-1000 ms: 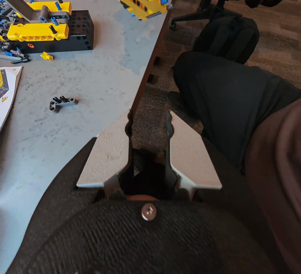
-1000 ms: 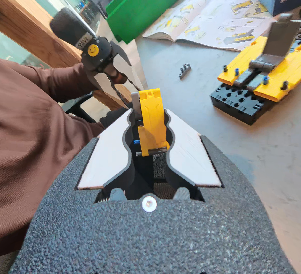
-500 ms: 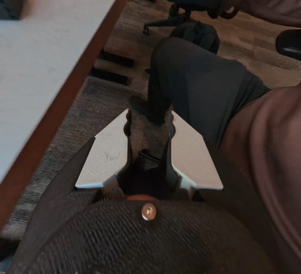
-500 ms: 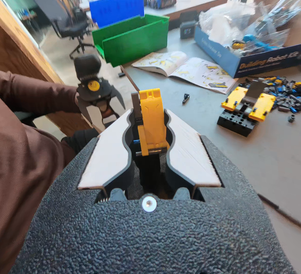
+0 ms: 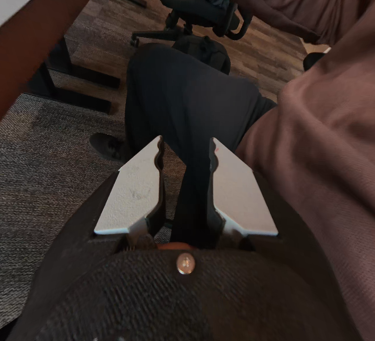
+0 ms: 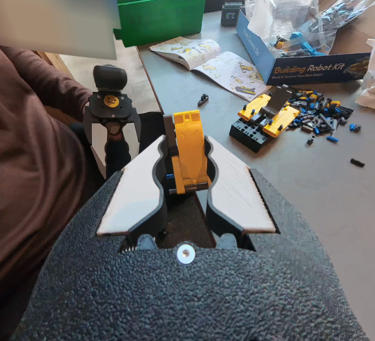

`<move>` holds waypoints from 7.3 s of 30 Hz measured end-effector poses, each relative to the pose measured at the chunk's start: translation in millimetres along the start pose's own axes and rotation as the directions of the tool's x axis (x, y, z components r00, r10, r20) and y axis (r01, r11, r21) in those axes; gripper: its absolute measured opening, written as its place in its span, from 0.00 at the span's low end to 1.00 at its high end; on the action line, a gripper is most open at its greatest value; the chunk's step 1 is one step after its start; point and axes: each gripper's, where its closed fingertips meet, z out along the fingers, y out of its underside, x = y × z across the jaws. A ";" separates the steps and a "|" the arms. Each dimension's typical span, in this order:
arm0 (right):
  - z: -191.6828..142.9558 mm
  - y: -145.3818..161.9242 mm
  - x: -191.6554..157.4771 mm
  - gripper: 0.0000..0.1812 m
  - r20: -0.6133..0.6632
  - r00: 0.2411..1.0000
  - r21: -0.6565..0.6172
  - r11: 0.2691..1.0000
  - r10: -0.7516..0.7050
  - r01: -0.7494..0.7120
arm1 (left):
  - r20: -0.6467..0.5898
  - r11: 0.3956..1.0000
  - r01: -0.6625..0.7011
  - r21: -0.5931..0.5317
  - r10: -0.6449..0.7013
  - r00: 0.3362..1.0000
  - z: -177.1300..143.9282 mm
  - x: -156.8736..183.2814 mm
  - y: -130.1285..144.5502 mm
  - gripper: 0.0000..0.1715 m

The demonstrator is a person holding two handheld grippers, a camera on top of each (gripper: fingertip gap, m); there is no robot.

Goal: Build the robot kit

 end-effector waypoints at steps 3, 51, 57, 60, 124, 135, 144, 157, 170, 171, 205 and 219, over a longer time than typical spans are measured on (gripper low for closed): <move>16.1 -7.3 15.2 0.19 0.033 0.996 -0.061 0.994 -0.085 0.087 | 0.047 0.998 -0.055 -0.015 0.056 0.997 -3.1 -14.5 -8.5 0.24; 78.5 37.4 5.4 0.19 0.242 0.908 -0.345 0.845 -0.341 0.409 | 0.574 0.985 -0.167 0.054 0.106 0.812 -116.7 -118.2 -70.1 0.20; 80.4 44.2 29.3 0.19 0.231 0.891 -0.430 0.780 -0.392 0.455 | 0.467 0.990 0.070 0.126 -0.121 0.876 -132.2 -132.1 -72.0 0.20; 83.9 43.2 35.5 0.19 0.248 0.888 -0.447 0.767 -0.388 0.460 | 0.446 0.986 0.140 0.089 -0.165 0.880 -136.4 -137.4 -67.0 0.20; 91.2 39.6 -19.4 0.03 0.242 0.959 -0.414 0.877 -0.151 0.243 | 0.264 0.921 -0.373 -0.111 0.389 0.883 -77.1 -91.1 -100.5 0.15; 99.5 29.9 -25.1 0.03 0.180 0.976 -0.348 0.936 0.124 -0.055 | 0.336 0.750 -0.607 -0.263 0.660 0.672 -70.4 -87.7 -91.3 0.02; 97.9 29.7 -12.7 0.03 0.134 0.974 -0.299 0.944 0.184 -0.137 | 0.336 0.689 -0.650 -0.320 0.724 0.602 -68.5 -98.8 -94.7 0.02; 67.8 70.3 53.4 0.49 -0.522 0.814 -0.296 0.841 0.255 -0.453 | 0.337 0.455 -0.712 -0.535 0.888 0.314 -77.4 -137.0 -83.9 0.02; 5.7 83.9 91.3 0.36 -0.550 0.833 -0.449 0.819 0.063 -0.358 | 0.434 0.400 -0.770 -0.498 0.883 0.178 -81.2 -135.3 -88.1 0.02; 7.7 80.5 89.0 0.39 -0.551 0.826 -0.408 0.826 0.116 -0.389 | 0.437 0.398 -0.767 -0.503 0.883 0.171 -81.6 -136.4 -88.4 0.02; 19.4 33.4 43.0 0.20 0.083 0.886 -0.224 0.875 0.457 -0.430 | 0.405 0.437 -0.813 -0.384 0.872 0.277 -45.5 -123.5 -111.1 0.02; 16.3 36.4 94.8 0.10 0.335 0.565 -0.243 0.648 0.754 -0.722 | 0.336 0.632 -0.616 -0.470 0.773 0.537 -22.9 -151.1 -152.0 0.02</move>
